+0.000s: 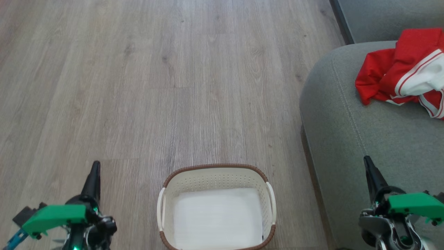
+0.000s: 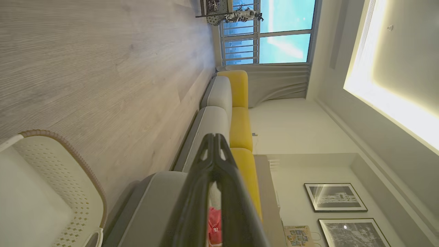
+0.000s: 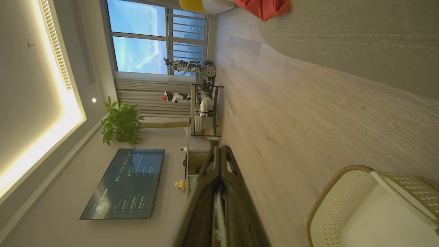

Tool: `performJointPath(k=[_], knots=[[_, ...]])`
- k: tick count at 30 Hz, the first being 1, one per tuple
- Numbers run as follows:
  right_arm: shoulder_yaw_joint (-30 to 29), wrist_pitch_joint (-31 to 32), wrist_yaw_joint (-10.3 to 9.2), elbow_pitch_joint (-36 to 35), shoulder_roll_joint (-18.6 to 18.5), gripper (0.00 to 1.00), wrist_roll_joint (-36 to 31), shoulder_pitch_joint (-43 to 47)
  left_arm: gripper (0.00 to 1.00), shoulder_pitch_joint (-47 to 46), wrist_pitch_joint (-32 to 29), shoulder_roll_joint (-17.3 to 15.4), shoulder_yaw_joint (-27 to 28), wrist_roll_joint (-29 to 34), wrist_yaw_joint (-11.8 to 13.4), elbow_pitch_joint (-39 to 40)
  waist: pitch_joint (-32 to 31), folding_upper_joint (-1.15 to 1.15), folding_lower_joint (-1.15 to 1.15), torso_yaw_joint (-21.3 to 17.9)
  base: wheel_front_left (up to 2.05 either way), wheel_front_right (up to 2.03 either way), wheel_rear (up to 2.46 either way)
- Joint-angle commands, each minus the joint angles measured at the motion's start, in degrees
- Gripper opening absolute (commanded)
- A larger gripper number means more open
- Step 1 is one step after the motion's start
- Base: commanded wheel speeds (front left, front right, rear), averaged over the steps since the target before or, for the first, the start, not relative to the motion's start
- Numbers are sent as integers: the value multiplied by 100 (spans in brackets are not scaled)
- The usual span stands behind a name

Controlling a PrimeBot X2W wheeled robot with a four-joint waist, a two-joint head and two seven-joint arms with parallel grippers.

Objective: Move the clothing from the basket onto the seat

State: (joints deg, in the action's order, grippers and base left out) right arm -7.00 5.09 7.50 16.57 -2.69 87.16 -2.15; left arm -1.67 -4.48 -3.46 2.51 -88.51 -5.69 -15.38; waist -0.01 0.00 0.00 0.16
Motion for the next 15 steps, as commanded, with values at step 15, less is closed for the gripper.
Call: performJointPath(k=[15], knots=[[48,140,-1,-254,-19,0,500,-404,0,-447,-147,6,333,-421,-180,133,19,0,0,-16,0,0,0]])
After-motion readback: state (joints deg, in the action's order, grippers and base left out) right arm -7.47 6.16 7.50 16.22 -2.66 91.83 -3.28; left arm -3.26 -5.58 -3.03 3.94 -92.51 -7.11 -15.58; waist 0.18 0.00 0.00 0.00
